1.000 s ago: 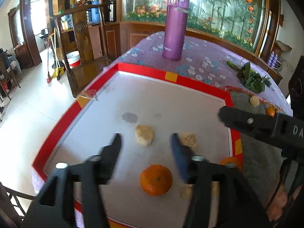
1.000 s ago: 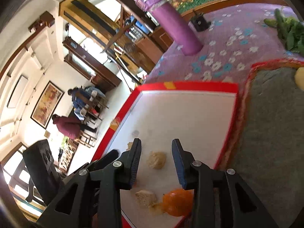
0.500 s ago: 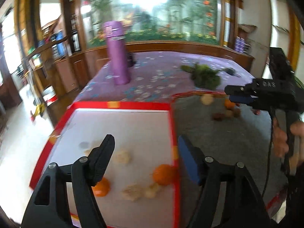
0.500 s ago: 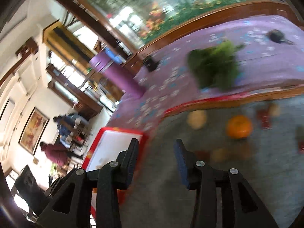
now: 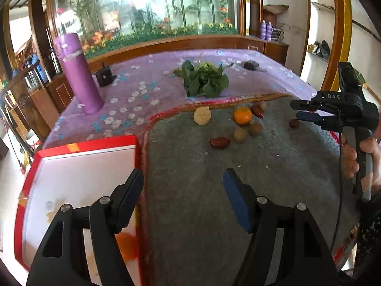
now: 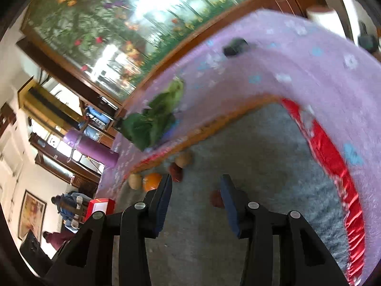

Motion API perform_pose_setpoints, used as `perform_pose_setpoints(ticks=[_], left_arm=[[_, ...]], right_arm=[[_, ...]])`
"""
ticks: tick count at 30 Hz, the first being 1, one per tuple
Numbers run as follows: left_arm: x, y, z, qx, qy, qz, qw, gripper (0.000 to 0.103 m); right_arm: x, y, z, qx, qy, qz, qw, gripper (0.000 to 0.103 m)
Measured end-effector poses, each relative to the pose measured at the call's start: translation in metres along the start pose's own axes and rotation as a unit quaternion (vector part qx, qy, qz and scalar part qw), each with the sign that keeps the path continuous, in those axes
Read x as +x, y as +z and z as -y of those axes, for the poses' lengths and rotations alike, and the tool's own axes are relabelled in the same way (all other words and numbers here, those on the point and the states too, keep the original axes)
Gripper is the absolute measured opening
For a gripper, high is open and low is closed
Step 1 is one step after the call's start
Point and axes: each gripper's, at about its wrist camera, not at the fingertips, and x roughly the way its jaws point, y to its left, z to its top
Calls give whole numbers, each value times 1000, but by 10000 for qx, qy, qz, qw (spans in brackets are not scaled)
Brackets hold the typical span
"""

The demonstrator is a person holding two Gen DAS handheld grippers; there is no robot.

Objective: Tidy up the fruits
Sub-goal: 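Move both grippers back over the felt toward the red dates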

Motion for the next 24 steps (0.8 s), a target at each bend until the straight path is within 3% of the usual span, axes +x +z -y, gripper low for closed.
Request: perform_pose_setpoints(ticks=[5, 10, 15, 18, 24], left_arm=[[16, 2, 10, 12, -9, -161, 9999, 69], [29, 3, 20, 161, 47, -274, 9995, 69], [42, 12, 22, 297, 121, -330, 9989, 69], [48, 16, 19, 294, 110, -381, 9988, 69], [60, 23, 16, 63, 20, -479, 9988, 68]], right_arm=[[2, 2, 6, 37, -9, -37, 10000, 45], [12, -1, 9, -9, -283, -282, 9992, 40], [12, -7, -1, -393, -643, -176, 9970, 37], [17, -14, -15, -902, -1211, -16, 9885, 29], [29, -29, -37, -1753, -1985, 204, 9641, 30]])
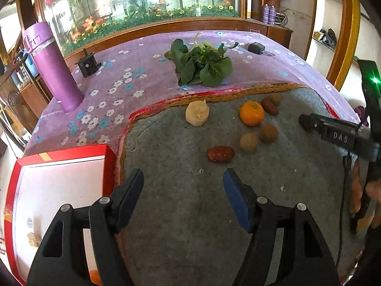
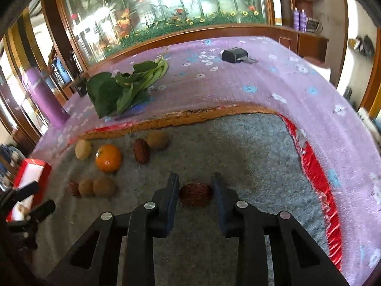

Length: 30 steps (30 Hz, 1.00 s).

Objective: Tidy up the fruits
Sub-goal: 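Move both grippers back over the felt toward the red dates, then grasp a red date with the left gripper while the right gripper grasps another date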

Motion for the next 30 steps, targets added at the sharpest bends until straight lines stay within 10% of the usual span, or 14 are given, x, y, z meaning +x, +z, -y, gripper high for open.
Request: perform_pose_setpoints(ticks=[18, 30], left_arm=[[35, 18, 27, 933, -301, -127, 9951, 67], [31, 12, 27, 900, -598, -65, 9941, 27]], right_arm=[[-2, 0, 0, 46, 24, -17, 10000, 30], [-3, 0, 1, 65, 51, -17, 10000, 30]])
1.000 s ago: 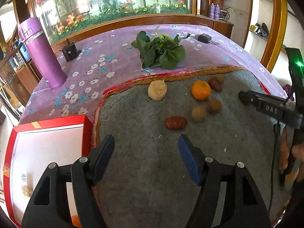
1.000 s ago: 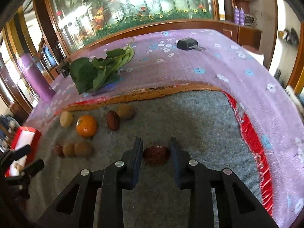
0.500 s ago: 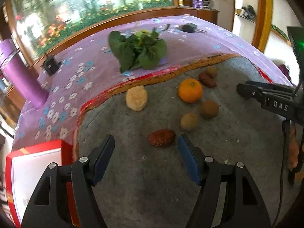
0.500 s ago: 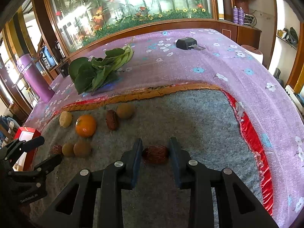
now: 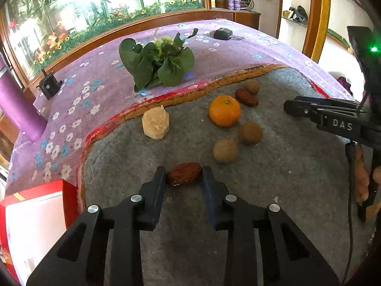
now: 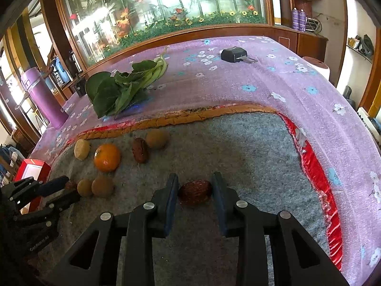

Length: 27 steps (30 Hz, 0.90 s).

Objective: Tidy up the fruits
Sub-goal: 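Grasp a red date with the left gripper while the right gripper grasps another date, then carry both red dates into the white tray and open both grippers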

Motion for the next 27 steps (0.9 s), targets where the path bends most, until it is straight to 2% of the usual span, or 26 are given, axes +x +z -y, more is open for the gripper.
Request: perform_pose_setpoints(ticks=[3, 7, 14, 20, 22, 24, 27], left_arm=[[-5, -6, 4, -25, -32, 35, 10000, 27], [-20, -15, 4, -371, -152, 120, 9991, 27], [-34, -35, 1, -857, -46, 7, 9963, 27], [-51, -50, 1, -905, -38, 76, 9959, 27], [-55, -56, -2, -959, -62, 83, 9953, 27], [-60, -62, -4, -1019, -73, 97, 9947, 28], [-69, -69, -7, -1098, -86, 166, 9938, 28]], right_arm=[[1, 0, 1, 3, 4, 0, 10000, 30], [0, 1, 1, 6, 22, -1, 10000, 30], [0, -1, -1, -71, -1, -8, 10000, 30], [-8, -9, -5, -14, -49, -93, 9999, 30], [-13, -15, -9, 94, 238, -187, 9995, 29], [-16, -19, -9, 352, 812, -383, 9953, 29], [-15, -23, -11, 816, 1780, -721, 9780, 29]])
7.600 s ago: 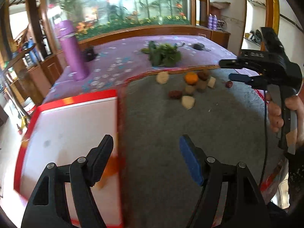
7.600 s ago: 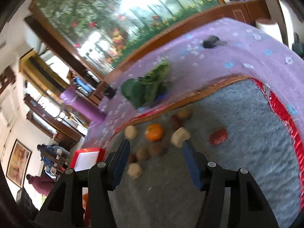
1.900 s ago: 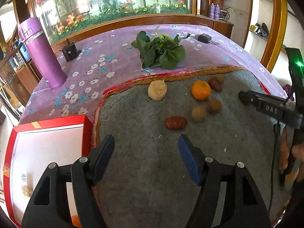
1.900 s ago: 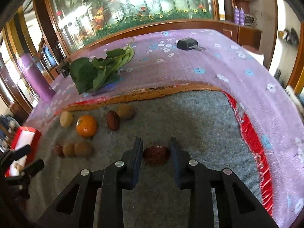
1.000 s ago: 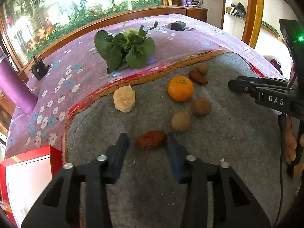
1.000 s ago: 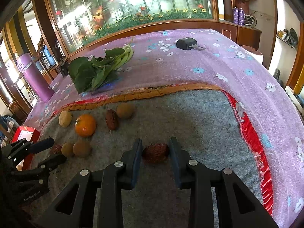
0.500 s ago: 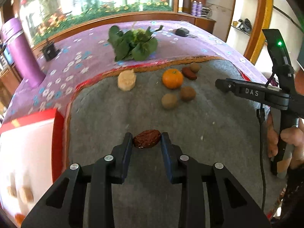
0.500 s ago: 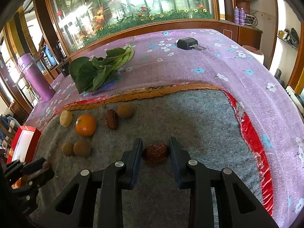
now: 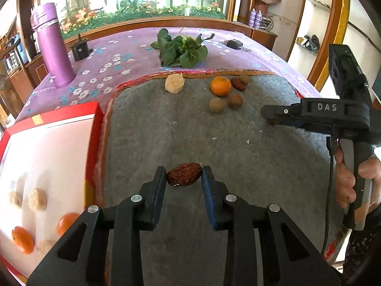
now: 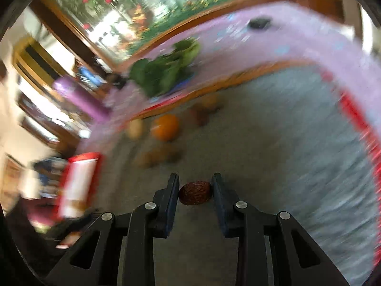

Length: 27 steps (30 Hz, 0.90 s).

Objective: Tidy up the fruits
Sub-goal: 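Carry both red dates into the white tray and open both grippers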

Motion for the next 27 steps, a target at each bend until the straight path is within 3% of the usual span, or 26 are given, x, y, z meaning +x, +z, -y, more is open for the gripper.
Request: perform_pose_setpoints(ticks=[4, 9, 16, 20, 27], left_arm=[[-19, -6, -8, -92, 64, 213, 9997, 28], [-50, -12, -26, -278, 112, 537, 9981, 28], [-94, -24, -66, -672, 370, 988, 9921, 28], [-111, -36, -93, -880, 759, 1176, 9862, 28], [-122, -57, -153, -1537, 1222, 1147, 9738, 28]], right_arm=[[6, -7, -10, 359, 960, -290, 9943, 29], [5, -12, -40, 404, 1553, -368, 9864, 29], [-5, -25, -108, -239, 1842, -134, 9825, 29], [0, -42, -153, -807, 1831, 3, 9798, 29], [43, -62, -215, -1285, 2118, -518, 9674, 28]])
